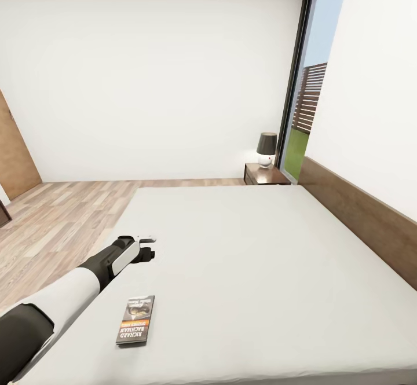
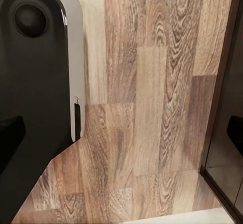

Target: In the bedroom, move the book from the bed onto either nightstand, and place the two sandals side by side next to the bed.

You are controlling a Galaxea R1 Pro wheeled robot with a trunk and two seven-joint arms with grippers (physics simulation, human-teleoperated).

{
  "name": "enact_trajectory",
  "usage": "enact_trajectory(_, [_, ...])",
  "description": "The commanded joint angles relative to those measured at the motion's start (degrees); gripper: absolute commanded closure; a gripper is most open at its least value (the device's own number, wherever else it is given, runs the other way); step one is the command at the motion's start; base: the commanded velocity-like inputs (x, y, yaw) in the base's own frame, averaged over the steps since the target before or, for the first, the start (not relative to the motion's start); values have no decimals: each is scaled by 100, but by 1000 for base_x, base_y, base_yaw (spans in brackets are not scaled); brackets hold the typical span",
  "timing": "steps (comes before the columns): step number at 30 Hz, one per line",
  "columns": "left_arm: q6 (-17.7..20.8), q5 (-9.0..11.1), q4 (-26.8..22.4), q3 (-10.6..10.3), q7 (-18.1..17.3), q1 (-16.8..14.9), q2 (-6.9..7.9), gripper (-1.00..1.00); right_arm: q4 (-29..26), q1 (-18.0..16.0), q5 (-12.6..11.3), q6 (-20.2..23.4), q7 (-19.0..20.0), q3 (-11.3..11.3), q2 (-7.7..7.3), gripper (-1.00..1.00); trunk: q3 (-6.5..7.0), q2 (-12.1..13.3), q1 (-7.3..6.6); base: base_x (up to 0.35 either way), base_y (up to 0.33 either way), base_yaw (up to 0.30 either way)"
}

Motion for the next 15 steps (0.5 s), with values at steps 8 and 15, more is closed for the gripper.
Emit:
enact_trajectory(8, [10, 55, -12, -48, 44, -5, 7, -100, 9, 0, -61, -20, -7, 49, 0, -100, -6, -5, 1, 0, 0, 0])
enact_trajectory(15, [3, 56, -14, -48, 52, -5, -8, -100, 9, 4, -59, -19, -7, 49, 10, -100, -6, -5, 1, 0, 0, 0])
